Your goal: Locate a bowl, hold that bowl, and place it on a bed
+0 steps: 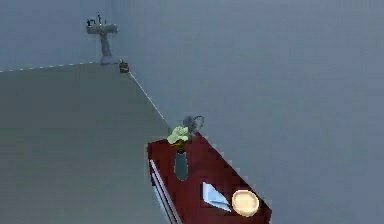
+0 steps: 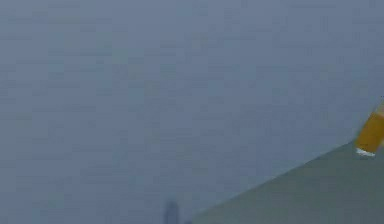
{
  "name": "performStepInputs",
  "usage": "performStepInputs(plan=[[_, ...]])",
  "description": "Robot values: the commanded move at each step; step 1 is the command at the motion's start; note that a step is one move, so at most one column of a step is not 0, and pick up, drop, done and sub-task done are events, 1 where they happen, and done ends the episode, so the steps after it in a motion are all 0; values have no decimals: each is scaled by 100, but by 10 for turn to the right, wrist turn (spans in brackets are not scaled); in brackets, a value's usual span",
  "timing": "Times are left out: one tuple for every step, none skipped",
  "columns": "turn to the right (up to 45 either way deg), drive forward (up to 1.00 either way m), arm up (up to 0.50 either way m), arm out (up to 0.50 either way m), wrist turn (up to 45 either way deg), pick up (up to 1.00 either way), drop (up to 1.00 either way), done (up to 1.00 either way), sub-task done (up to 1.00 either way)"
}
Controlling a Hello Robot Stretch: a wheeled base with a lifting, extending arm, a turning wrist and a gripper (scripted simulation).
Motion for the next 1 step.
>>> performStepInputs(plan=[[-450,0,0,0,0,0,0,0,0]])
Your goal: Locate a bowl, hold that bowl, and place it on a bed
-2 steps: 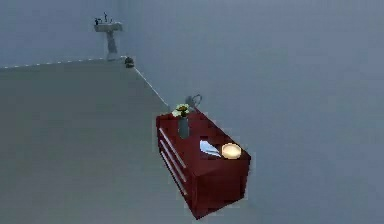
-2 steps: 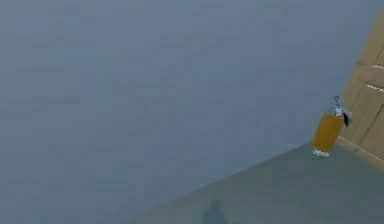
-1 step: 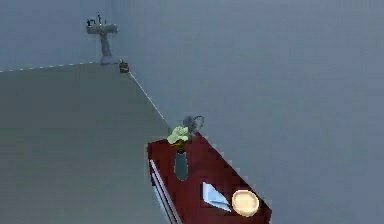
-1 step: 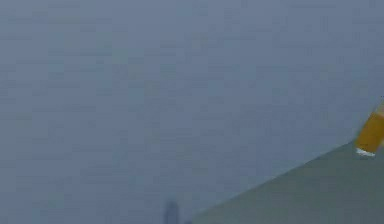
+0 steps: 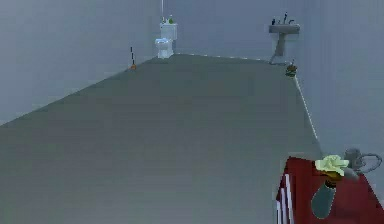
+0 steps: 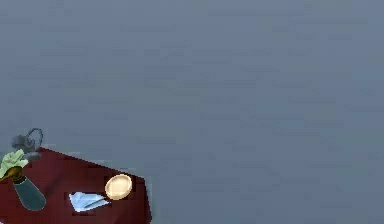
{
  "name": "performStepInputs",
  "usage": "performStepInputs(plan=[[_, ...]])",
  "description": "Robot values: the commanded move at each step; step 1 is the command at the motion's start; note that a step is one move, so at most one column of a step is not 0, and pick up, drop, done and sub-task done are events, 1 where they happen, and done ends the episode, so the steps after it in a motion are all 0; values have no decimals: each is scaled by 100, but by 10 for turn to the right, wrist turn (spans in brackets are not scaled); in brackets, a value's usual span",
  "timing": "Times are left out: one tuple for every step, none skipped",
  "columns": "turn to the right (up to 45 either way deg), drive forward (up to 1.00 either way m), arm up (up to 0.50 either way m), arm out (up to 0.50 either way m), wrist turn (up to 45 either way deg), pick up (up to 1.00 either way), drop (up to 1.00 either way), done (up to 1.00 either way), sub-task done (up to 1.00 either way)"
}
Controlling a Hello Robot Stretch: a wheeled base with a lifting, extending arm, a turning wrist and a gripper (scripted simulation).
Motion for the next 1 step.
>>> performStepInputs(plan=[[-210,0,0,0,0,0,0,0,0]])
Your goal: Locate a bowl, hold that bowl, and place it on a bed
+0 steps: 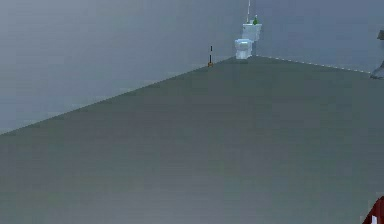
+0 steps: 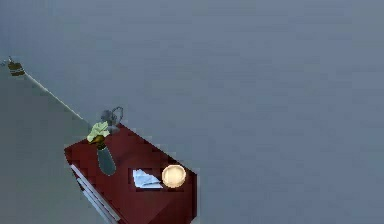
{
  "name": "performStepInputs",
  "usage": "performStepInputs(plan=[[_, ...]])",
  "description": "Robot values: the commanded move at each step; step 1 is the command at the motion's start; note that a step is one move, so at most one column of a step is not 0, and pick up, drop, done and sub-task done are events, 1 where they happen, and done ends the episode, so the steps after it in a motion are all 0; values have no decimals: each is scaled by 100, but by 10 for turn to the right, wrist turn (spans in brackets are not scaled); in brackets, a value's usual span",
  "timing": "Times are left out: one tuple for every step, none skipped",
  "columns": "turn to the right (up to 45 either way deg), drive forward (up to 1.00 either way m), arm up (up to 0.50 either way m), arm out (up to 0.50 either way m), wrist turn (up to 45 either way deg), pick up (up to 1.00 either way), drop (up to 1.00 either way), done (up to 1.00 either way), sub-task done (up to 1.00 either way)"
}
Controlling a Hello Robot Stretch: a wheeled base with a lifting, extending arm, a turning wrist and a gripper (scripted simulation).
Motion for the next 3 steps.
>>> performStepInputs(plan=[[0,0,50,0,0,0,0,0,0],[0,0,8,0,0,0,0,0,0],[0,0,0,48,0,0,0,0,0]])
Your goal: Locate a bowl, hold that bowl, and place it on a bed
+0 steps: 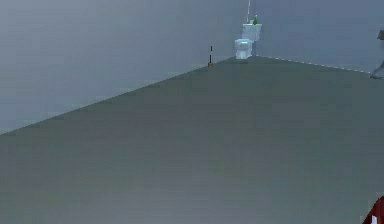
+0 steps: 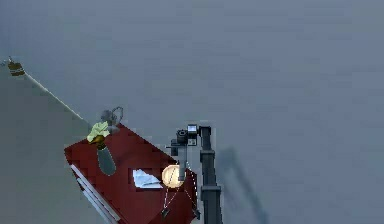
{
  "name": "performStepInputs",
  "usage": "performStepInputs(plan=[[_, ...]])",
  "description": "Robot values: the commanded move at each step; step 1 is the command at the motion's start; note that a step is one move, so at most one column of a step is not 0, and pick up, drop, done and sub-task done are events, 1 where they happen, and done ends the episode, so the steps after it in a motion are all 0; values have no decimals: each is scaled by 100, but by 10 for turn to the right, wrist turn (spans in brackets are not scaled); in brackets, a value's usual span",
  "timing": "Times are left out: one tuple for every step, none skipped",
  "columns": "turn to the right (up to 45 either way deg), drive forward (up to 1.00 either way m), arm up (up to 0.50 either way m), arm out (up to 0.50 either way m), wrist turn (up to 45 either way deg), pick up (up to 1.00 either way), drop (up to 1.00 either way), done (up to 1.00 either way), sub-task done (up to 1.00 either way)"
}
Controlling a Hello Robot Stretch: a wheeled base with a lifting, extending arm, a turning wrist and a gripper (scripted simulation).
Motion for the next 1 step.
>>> performStepInputs(plan=[[0,0,0,0,450,0,0,0,0]])
